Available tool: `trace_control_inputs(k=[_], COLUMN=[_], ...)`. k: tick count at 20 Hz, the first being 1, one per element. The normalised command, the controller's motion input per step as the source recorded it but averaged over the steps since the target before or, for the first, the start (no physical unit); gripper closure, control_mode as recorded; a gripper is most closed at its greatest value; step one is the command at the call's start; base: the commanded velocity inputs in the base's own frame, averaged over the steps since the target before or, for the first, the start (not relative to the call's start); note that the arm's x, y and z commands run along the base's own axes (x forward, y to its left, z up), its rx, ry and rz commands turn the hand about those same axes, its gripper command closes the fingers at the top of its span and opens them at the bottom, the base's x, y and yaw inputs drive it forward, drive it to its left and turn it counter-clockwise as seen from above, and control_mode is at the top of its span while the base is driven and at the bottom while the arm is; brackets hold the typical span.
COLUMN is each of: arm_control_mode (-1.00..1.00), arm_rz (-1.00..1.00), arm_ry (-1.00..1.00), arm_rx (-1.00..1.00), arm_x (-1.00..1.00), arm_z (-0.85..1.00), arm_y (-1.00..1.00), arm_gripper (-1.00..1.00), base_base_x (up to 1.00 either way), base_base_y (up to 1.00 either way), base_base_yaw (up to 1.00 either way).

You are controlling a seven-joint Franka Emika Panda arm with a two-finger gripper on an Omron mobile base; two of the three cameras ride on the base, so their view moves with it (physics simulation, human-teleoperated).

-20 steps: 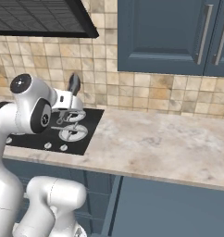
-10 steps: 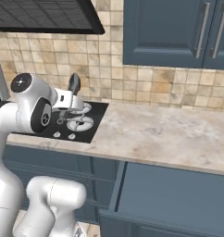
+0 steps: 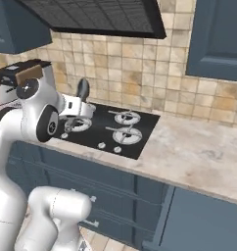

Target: Take the tongs from the drawer on the right and place them on the dining counter next to the tray containing the kebab skewer.

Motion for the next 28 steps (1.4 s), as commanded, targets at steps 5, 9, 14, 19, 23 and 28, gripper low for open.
trace_control_inputs(k=[5, 9, 14, 19, 23, 28], arm_control_mode=[1.0, 1.0, 1.0, 1.0, 1.0, 1.0], arm_rz=[0.0, 0.0, 0.0, 0.0, 0.0, 0.0], arm_ry=[0.0, 0.0, 0.0, 0.0, 0.0, 0.0], arm_rx=[0.0, 0.0, 0.0, 0.0, 0.0, 0.0], arm_x=[0.0, 0.0, 0.0, 0.0, 0.0, 0.0], arm_z=[0.0, 0.0, 0.0, 0.0, 0.0, 0.0], arm_y=[0.0, 0.0, 0.0, 0.0, 0.0, 0.0], arm_gripper=[1.0, 1.0, 1.0, 1.0, 1.0, 1.0], base_base_x=[-0.18, -0.2, -0.14, -0.01, 0.29, 0.43], base_base_y=[0.63, 0.71, 0.71, 0.74, 0.74, 0.59], base_base_yaw=[0.66, 0.64, 0.67, 0.65, 0.51, 0.47])
